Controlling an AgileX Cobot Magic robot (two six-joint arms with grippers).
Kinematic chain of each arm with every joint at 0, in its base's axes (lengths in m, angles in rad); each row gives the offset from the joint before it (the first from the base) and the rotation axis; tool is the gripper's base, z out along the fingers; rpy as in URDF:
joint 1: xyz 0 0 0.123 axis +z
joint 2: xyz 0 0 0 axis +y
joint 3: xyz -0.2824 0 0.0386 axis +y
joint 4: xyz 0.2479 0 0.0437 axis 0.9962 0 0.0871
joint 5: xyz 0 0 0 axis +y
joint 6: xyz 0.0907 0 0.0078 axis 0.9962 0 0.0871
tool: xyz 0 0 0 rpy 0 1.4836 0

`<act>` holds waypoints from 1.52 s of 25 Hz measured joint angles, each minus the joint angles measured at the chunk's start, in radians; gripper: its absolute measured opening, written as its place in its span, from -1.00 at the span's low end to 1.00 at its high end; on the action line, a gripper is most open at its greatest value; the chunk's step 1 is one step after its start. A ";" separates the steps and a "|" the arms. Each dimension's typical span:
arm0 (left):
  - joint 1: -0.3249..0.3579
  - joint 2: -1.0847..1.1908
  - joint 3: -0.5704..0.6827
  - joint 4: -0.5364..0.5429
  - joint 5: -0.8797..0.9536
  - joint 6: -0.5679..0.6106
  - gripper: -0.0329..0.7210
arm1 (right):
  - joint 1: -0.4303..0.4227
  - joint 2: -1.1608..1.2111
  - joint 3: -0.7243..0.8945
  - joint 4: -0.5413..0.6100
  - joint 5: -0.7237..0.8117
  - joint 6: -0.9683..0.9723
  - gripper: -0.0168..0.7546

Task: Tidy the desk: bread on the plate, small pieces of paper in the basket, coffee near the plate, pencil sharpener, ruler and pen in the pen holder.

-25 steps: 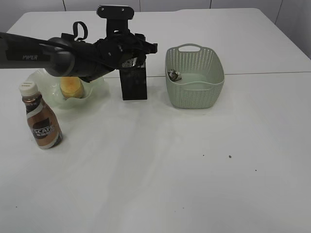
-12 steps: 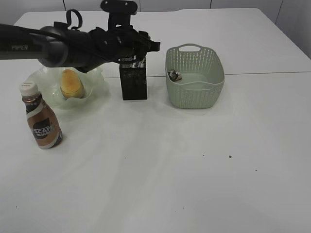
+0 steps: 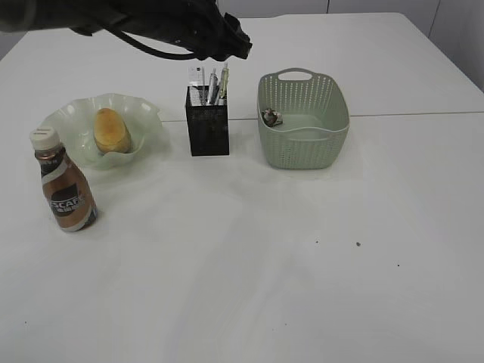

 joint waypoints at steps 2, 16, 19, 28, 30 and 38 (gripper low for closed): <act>0.000 -0.039 0.000 0.048 0.113 0.000 -0.10 | 0.000 0.000 0.000 0.000 0.000 0.000 -0.15; 0.002 -0.320 -0.002 0.573 0.842 -0.591 0.06 | 0.000 0.000 0.000 -0.052 0.000 0.139 -0.15; 0.002 -0.366 -0.004 0.599 0.985 -0.679 0.13 | 0.000 0.000 0.000 -0.139 0.000 0.259 -0.09; 0.002 -0.463 0.013 0.516 1.034 -0.756 0.15 | 0.000 0.000 0.000 -0.185 0.000 0.343 0.13; 0.002 -0.501 0.048 0.502 1.034 -0.758 0.15 | 0.000 0.000 0.000 -0.185 0.000 0.344 0.13; 0.000 -0.806 0.343 0.429 1.036 -0.734 0.15 | 0.000 0.000 0.000 -0.160 0.000 0.304 0.13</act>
